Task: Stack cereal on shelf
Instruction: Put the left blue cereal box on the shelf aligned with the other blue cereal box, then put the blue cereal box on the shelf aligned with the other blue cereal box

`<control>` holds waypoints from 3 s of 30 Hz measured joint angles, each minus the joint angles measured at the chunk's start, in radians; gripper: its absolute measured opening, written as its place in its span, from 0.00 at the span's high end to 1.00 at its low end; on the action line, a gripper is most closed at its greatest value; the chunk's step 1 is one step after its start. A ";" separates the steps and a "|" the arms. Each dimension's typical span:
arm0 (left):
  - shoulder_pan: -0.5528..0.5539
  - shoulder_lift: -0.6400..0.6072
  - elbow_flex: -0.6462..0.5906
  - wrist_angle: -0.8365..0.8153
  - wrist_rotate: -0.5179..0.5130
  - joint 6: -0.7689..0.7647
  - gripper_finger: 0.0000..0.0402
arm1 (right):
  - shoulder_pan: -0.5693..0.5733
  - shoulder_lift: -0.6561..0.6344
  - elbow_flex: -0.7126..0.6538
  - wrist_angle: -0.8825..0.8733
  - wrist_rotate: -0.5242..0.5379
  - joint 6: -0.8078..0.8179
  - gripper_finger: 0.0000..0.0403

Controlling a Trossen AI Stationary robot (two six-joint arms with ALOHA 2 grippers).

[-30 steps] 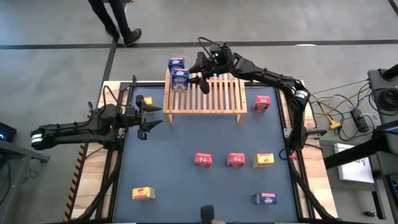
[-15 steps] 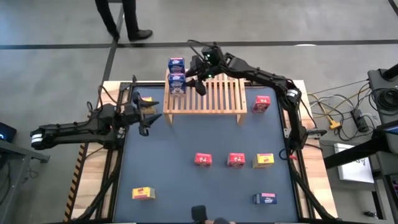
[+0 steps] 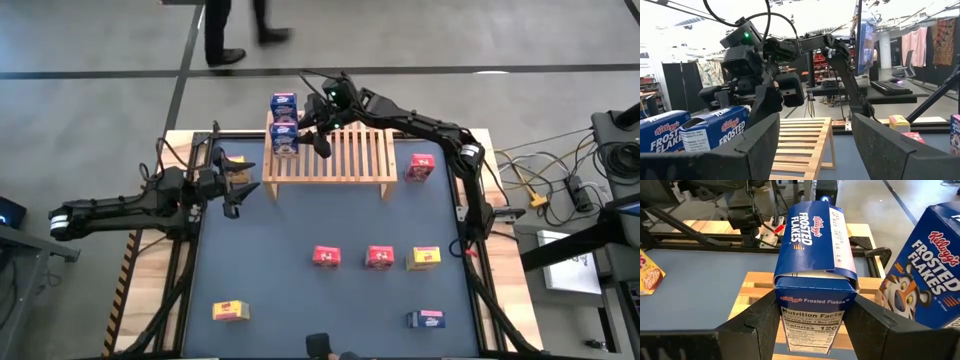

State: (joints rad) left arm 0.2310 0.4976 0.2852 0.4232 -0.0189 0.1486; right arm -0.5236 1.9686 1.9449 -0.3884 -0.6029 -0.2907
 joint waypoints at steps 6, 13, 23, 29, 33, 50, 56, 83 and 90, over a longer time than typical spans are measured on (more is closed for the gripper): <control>0.000 0.002 0.000 0.000 0.000 0.000 0.42 | 0.000 0.001 -0.001 0.005 0.001 0.001 0.54; 0.000 0.013 0.000 0.009 0.000 0.000 0.42 | -0.002 0.002 -0.001 0.009 0.013 -0.016 0.54; 0.000 0.017 0.000 0.014 0.000 0.000 0.42 | -0.004 0.006 0.001 -0.003 0.061 -0.034 0.49; 0.000 0.017 0.000 0.014 0.000 0.000 0.42 | -0.007 0.006 0.010 -0.001 0.060 -0.036 0.47; 0.000 0.018 0.000 0.016 0.000 0.000 0.42 | -0.007 0.006 0.010 -0.004 0.057 -0.035 0.47; 0.000 0.018 0.000 0.020 0.000 0.000 0.42 | -0.004 0.004 0.010 0.001 0.126 0.030 0.47; 0.000 0.018 0.000 0.020 0.000 0.000 0.42 | 0.003 0.003 0.010 0.001 0.133 0.030 0.47; 0.000 0.018 0.000 0.018 0.000 0.001 0.42 | 0.006 -0.019 0.010 -0.044 0.134 0.041 0.47; 0.000 0.018 0.000 0.018 0.000 0.001 0.42 | 0.006 -0.087 0.011 -0.139 0.166 0.018 0.44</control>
State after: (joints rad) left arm 0.2310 0.5158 0.2855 0.4413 -0.0193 0.1493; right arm -0.5171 1.8817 1.9562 -0.5274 -0.4366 -0.2729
